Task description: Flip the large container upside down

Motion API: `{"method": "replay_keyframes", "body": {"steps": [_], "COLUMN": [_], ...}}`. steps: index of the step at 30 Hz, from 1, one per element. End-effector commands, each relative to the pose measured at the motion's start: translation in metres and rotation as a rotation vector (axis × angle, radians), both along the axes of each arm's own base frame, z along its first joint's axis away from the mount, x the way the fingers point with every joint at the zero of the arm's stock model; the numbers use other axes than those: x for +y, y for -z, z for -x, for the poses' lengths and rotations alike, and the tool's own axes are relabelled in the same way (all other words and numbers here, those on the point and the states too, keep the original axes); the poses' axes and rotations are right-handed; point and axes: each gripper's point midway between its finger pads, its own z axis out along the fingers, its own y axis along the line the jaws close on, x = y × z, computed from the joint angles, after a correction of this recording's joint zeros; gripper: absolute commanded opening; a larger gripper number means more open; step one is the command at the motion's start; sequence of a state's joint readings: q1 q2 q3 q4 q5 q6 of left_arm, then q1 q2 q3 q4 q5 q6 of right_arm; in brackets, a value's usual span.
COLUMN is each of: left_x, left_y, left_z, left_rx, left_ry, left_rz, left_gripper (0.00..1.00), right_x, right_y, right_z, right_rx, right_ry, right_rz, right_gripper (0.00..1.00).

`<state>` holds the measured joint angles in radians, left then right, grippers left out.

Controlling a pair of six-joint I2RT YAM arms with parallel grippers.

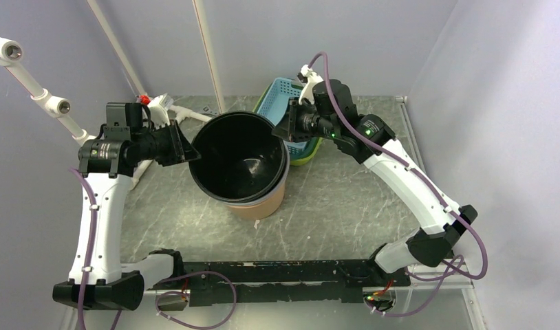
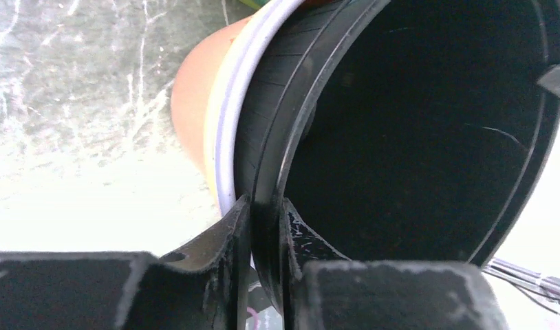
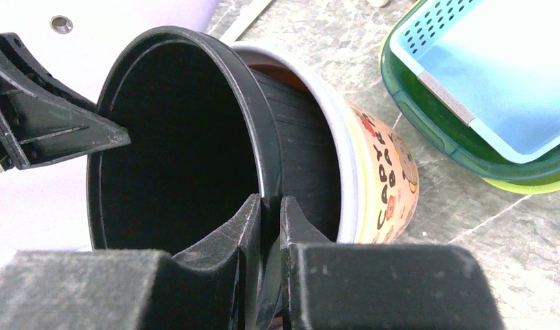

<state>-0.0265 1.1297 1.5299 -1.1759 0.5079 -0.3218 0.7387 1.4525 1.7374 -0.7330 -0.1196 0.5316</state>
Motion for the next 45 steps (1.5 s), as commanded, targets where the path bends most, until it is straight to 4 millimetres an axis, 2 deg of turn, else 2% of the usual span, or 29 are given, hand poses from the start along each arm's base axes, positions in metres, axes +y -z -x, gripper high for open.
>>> {"method": "replay_keyframes", "body": {"steps": [1,4,7,9,13,16,17,18,22,25,26,29,32,34,37,39,41,43,45], "left_x": [0.002,0.004,0.006,0.01,0.014,0.014,0.014,0.014,0.014,0.012,0.012,0.01,0.007,0.005,0.002,0.002,0.003,0.005,0.004], "left_y": [-0.012,-0.015,-0.017,-0.018,-0.025,-0.028,-0.028,-0.027,-0.027,-0.028,-0.029,-0.031,-0.031,-0.031,-0.033,-0.035,-0.036,-0.038,-0.042], "left_z": [0.001,0.0,-0.003,-0.004,-0.008,-0.01,-0.01,-0.01,-0.01,-0.01,-0.01,-0.01,-0.011,-0.011,-0.011,-0.01,-0.009,-0.008,-0.008], "left_rx": [-0.051,-0.055,-0.058,-0.037,-0.028,-0.032,-0.031,-0.025,-0.023,-0.031,-0.034,-0.047,-0.046,-0.048,-0.062,-0.066,-0.066,-0.072,-0.083], "left_ry": [-0.003,-0.026,-0.06,-0.11,-0.142,-0.151,-0.154,-0.156,-0.156,-0.152,-0.149,-0.143,-0.13,-0.118,-0.11,-0.11,-0.115,-0.119,-0.12], "left_rz": [-0.014,-0.017,-0.007,-0.007,-0.016,-0.014,-0.012,-0.011,-0.005,0.001,0.005,0.017,0.025,0.036,0.052,0.056,0.048,0.044,0.048], "left_gripper": [0.15,0.03,0.03,0.03,0.03,0.03,0.03,0.03,0.03,0.03,0.03,0.03,0.03,0.03,0.03,0.03,0.03,0.03,0.03], "right_x": [0.007,0.009,0.006,0.0,-0.024,-0.041,-0.044,-0.047,-0.046,-0.05,-0.043,-0.04,-0.05,-0.056,-0.064,-0.066,-0.06,-0.051,-0.05], "right_y": [-0.044,-0.037,-0.027,-0.016,-0.01,-0.02,-0.025,-0.029,-0.061,-0.083,-0.082,-0.097,-0.111,-0.113,-0.102,-0.09,-0.085,-0.089,-0.08], "right_z": [0.01,0.01,0.008,0.006,-0.007,-0.014,-0.014,-0.014,-0.007,0.01,0.021,0.052,0.056,0.048,0.033,0.025,0.026,0.033,0.029], "right_rx": [-0.068,-0.057,-0.04,-0.02,-0.033,-0.079,-0.094,-0.109,-0.184,-0.213,-0.215,-0.318,-0.353,-0.428,-0.516,-0.437,-0.352,-0.299,-0.229], "right_ry": [-0.039,-0.056,-0.051,-0.033,0.071,0.139,0.15,0.156,0.166,0.168,0.109,-0.065,-0.108,-0.106,-0.044,0.013,-0.009,-0.06,-0.021], "right_rz": [-0.131,-0.098,-0.044,0.016,0.148,0.193,0.194,0.191,0.047,-0.11,-0.164,-0.326,-0.379,-0.295,-0.253,-0.265,-0.24,-0.243,-0.23], "right_gripper": [0.0,0.0,0.05,0.13,0.57,0.83,0.96,0.99,1.0,1.0,1.0,1.0,1.0,1.0,1.0,1.0,1.0,0.94,0.91]}}
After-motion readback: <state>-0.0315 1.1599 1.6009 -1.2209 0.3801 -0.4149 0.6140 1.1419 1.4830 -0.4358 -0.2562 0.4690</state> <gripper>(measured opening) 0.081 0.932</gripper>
